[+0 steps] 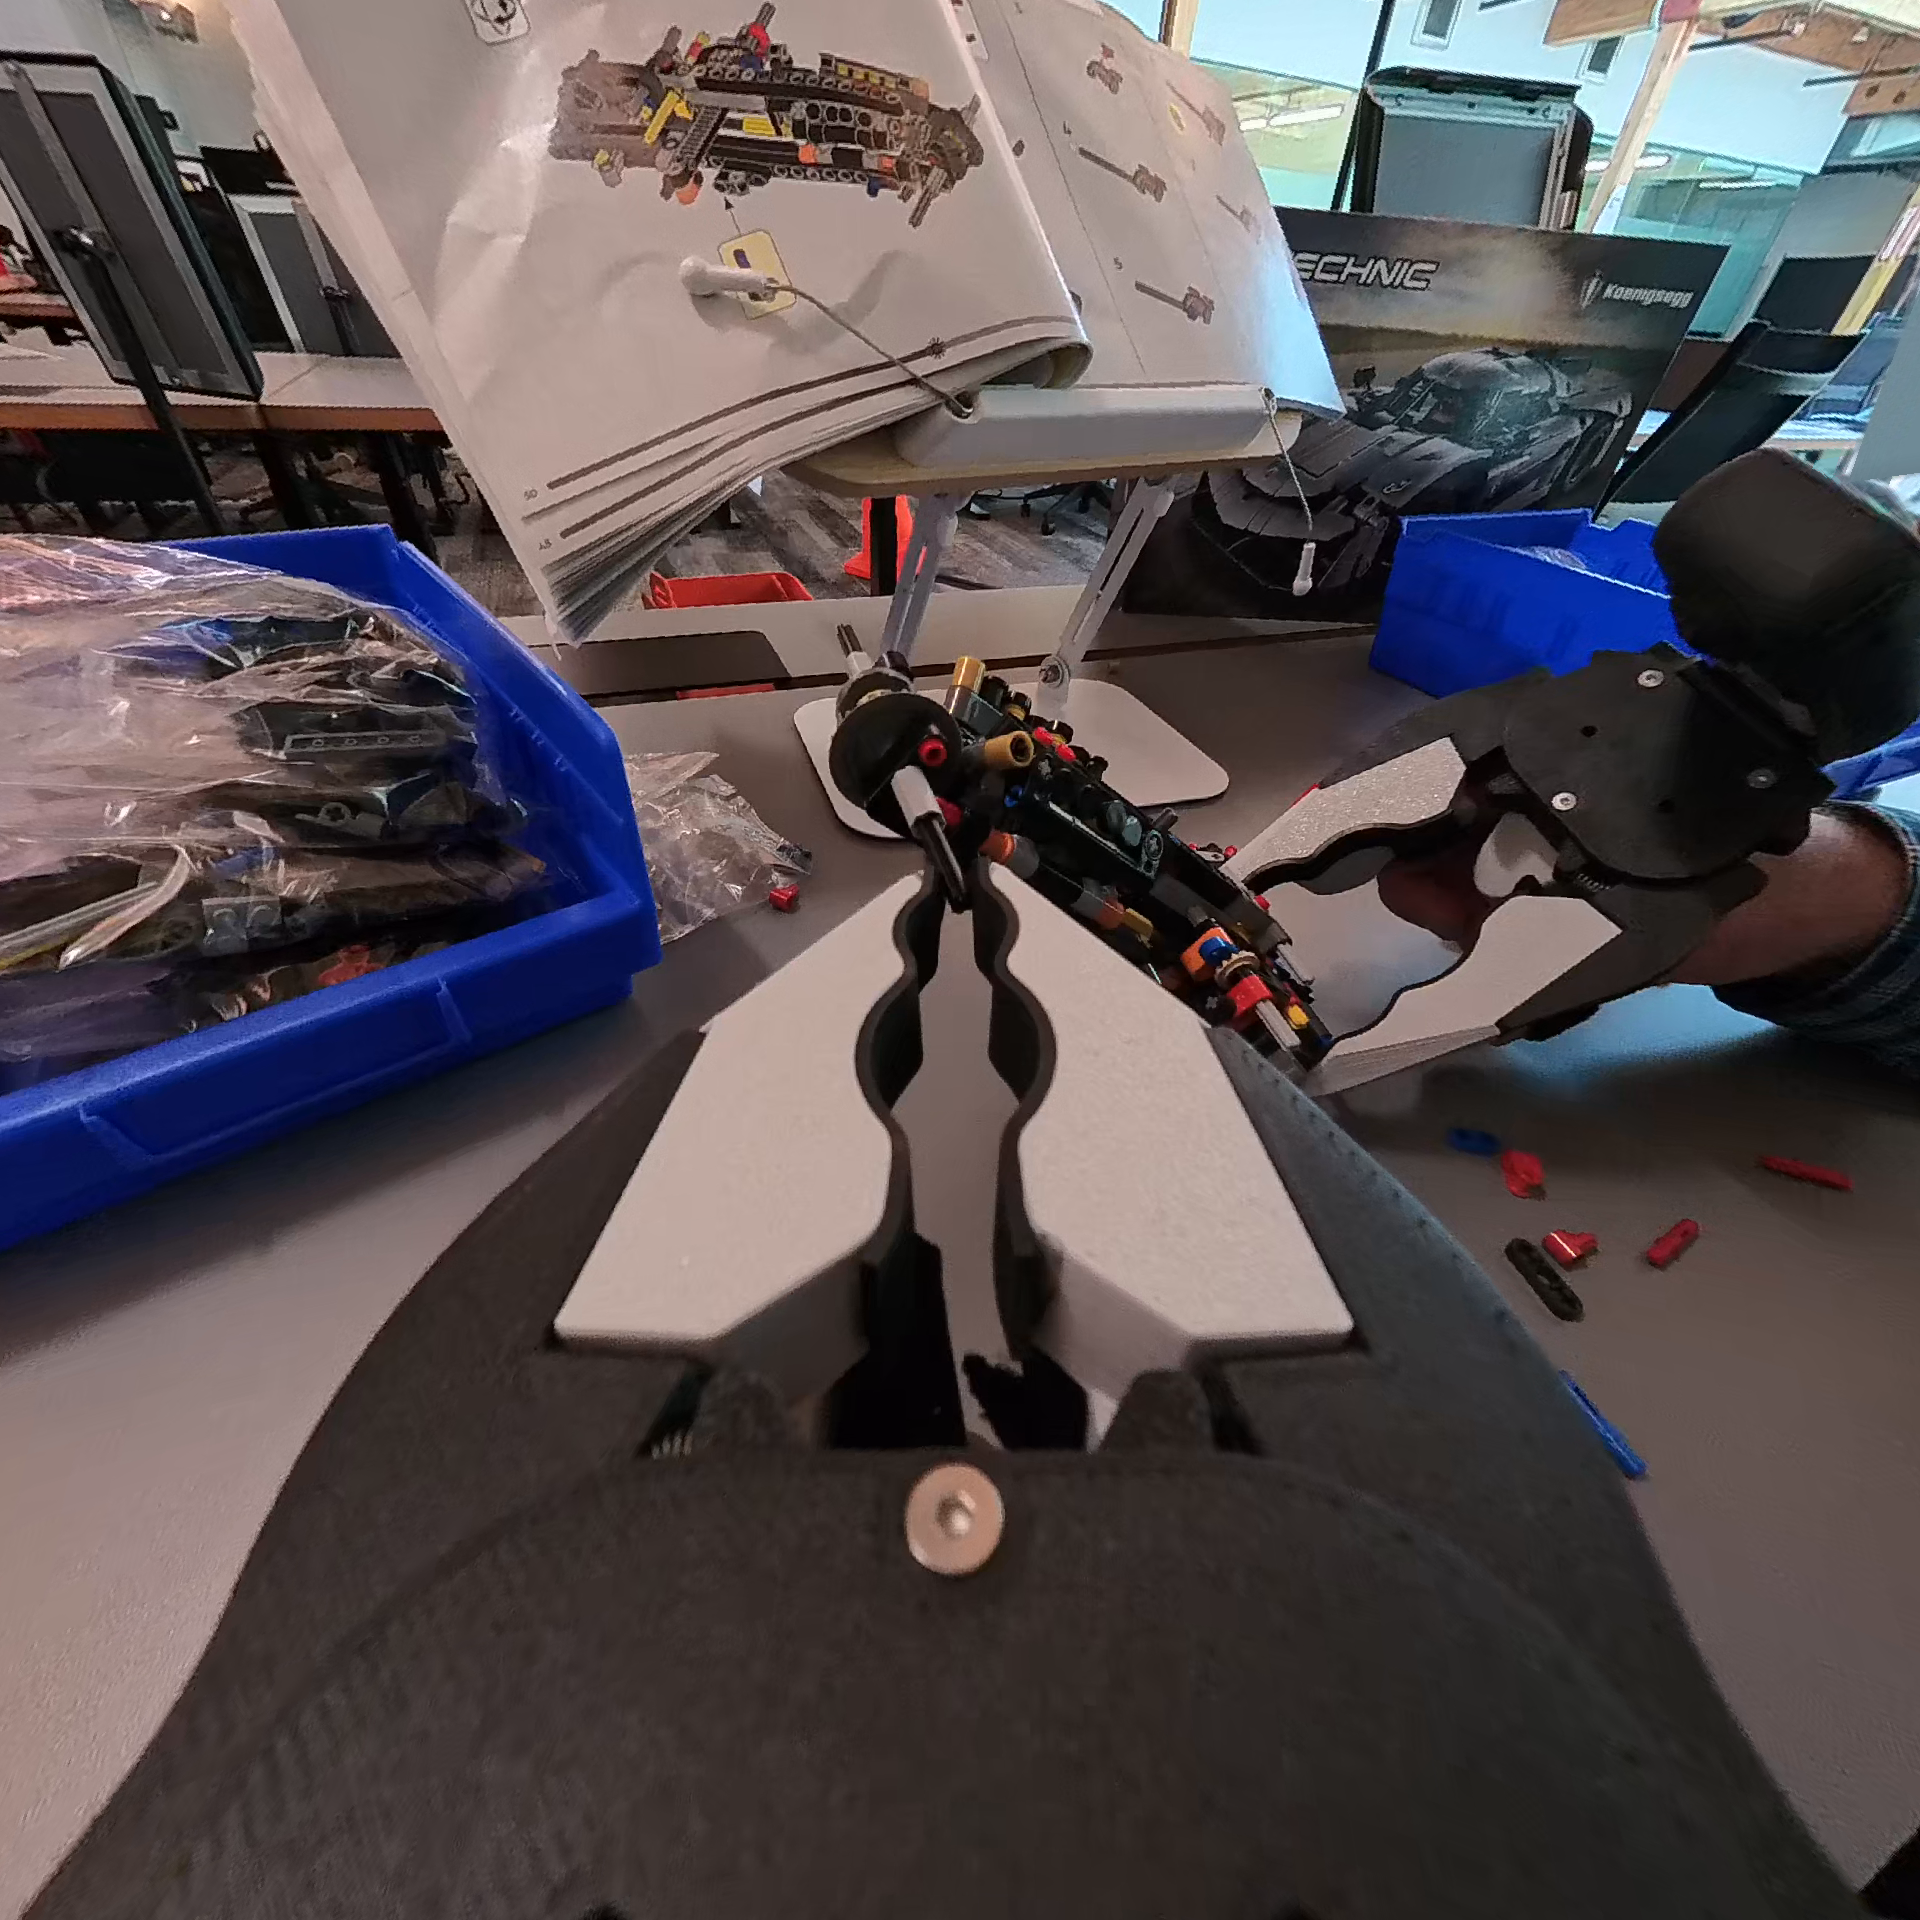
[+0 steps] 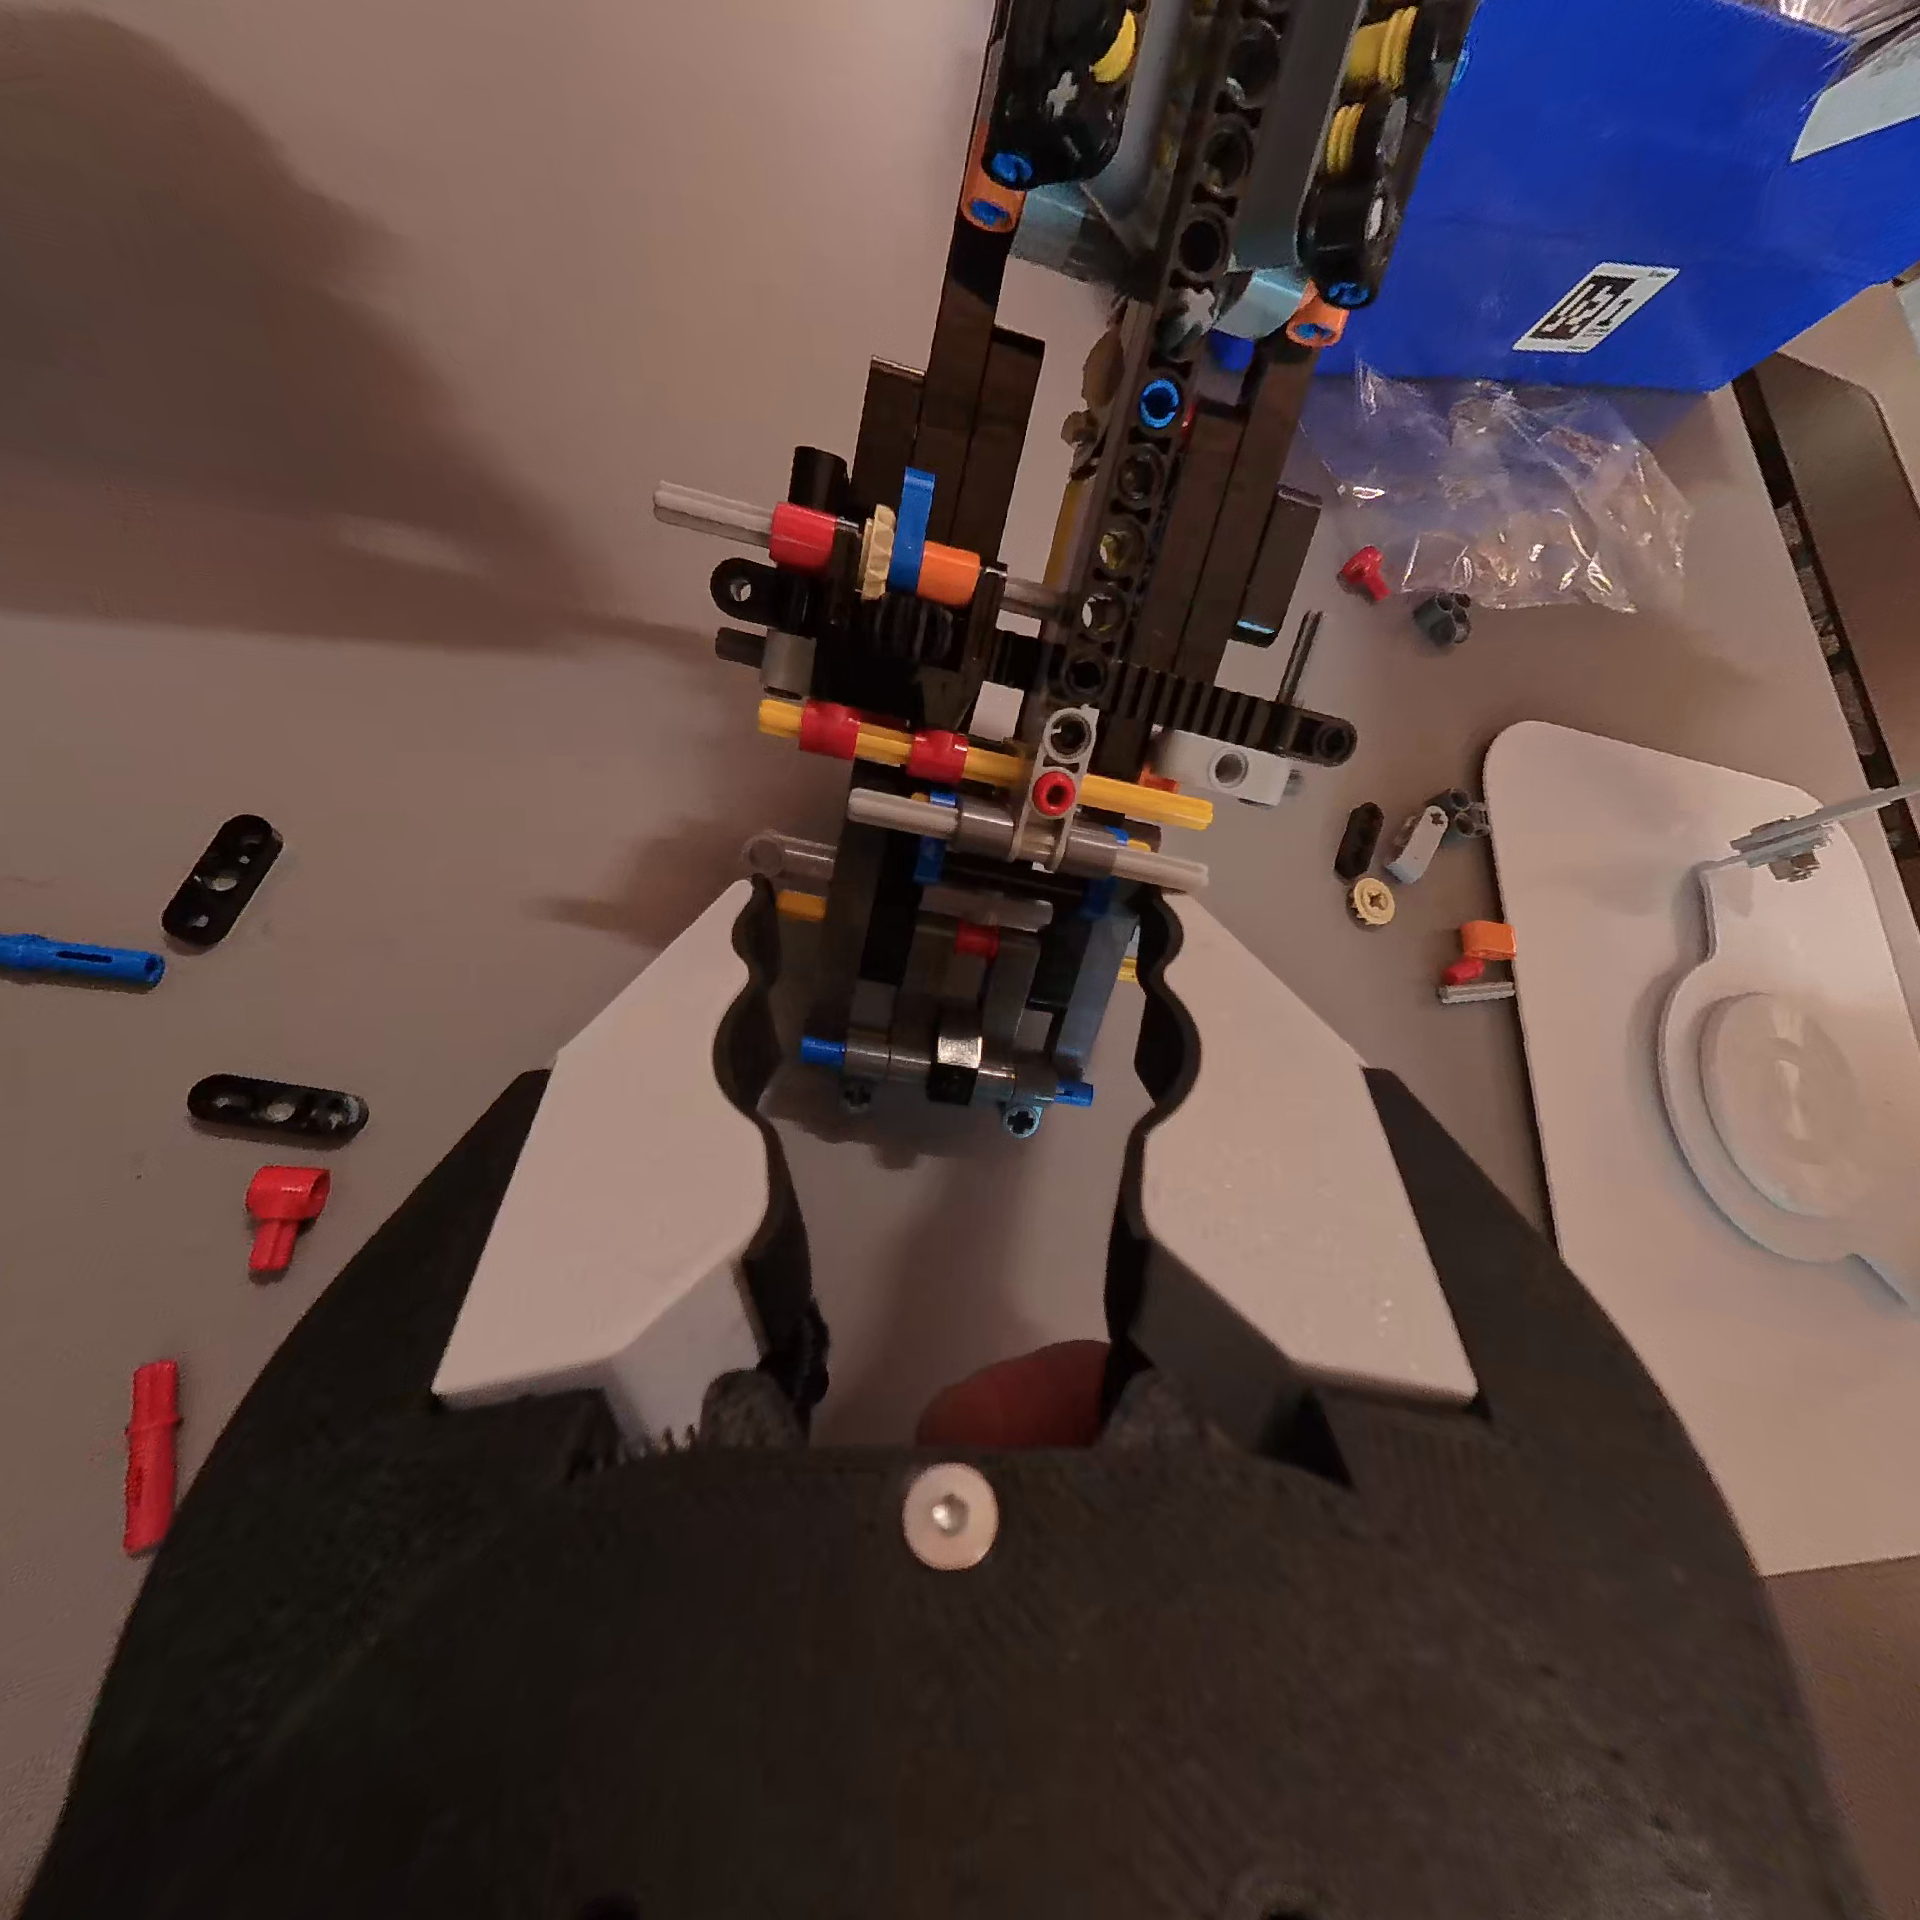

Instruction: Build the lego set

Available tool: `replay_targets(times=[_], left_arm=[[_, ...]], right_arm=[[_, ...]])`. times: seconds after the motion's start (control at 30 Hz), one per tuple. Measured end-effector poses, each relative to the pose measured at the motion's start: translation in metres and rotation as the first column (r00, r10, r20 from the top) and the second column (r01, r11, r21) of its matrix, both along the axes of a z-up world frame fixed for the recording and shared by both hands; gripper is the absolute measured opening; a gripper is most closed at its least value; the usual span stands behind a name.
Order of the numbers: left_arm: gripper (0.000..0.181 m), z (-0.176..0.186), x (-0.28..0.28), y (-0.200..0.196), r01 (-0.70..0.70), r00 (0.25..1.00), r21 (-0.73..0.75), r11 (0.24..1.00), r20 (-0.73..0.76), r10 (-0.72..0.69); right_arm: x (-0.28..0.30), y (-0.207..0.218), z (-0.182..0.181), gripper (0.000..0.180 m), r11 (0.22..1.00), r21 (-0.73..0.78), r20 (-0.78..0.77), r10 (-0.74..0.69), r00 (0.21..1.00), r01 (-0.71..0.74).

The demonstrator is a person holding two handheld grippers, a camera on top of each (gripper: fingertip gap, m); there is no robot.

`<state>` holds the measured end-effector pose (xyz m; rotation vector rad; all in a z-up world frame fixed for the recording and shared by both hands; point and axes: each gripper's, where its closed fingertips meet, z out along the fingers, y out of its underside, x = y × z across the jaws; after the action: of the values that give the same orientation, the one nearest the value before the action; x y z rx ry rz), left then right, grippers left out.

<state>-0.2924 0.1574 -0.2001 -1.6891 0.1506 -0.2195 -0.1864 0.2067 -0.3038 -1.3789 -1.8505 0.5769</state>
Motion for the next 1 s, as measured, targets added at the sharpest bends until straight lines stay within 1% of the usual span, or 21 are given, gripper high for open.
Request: replay_targets(times=[0.47, 0.63, 0.7, 0.83, 0.93, 1.0], left_arm=[[0.003, -0.005, -0.004, 0.002, -0.005, 1.000, -0.013, 1.000, 0.028, 0.005], [0.003, -0.009, -0.010, 0.005, -0.017, 0.999, -0.042, 0.999, 0.028, 0.018], [0.003, -0.013, -0.012, 0.008, -0.006, 0.999, -0.069, 0.998, 0.039, 0.009], [0.002, -0.032, -0.019, 0.018, 0.004, 1.000, -0.188, 0.982, 0.023, 0.000], [0.002, -0.052, -0.018, 0.024, 0.043, 0.999, -0.306, 0.951, -0.002, -0.046], [0.002, -0.060, -0.021, 0.029, 0.048, 0.998, -0.360, 0.932, -0.026, -0.061]], right_arm=[[0.001, 0.001, 0.002, 0.066, 1.000, 0.015, 0.001, -0.005, 1.000, 0.005], [0.001, -0.004, 0.002, 0.067, 0.999, -0.038, 0.020, 0.002, 1.000, -0.001], [0.003, -0.005, 0.002, 0.067, 0.998, -0.058, 0.038, -0.005, 0.999, 0.007], [0.009, -0.007, -0.002, 0.067, 0.993, -0.111, 0.102, -0.032, 0.994, 0.044], [0.015, -0.011, -0.011, 0.066, 0.982, -0.168, 0.170, -0.053, 0.984, 0.082], [0.017, -0.014, -0.013, 0.066, 0.973, -0.203, 0.186, -0.069, 0.980, 0.107]])
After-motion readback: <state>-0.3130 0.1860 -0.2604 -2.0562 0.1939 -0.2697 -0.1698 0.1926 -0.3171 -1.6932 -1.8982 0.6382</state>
